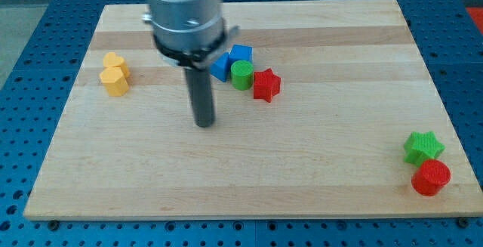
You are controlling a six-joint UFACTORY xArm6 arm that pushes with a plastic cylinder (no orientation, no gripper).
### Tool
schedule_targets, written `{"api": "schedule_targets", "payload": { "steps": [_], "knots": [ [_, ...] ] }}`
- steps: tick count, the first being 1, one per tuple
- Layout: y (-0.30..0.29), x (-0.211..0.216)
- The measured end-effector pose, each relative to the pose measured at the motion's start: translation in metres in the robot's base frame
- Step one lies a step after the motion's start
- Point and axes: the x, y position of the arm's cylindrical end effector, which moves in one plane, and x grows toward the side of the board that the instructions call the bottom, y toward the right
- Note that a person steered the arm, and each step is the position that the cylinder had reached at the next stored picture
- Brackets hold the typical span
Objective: Push the red star close to the red circle
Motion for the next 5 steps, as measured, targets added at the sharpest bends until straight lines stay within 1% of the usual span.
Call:
{"api": "schedule_targets", "payload": {
  "steps": [1, 2, 3, 5],
  "knots": [
    [-0.017, -0.039],
    [-0.012, -0.070],
    [0.006, -0.096],
    [0.044, -0.099]
  ]
}}
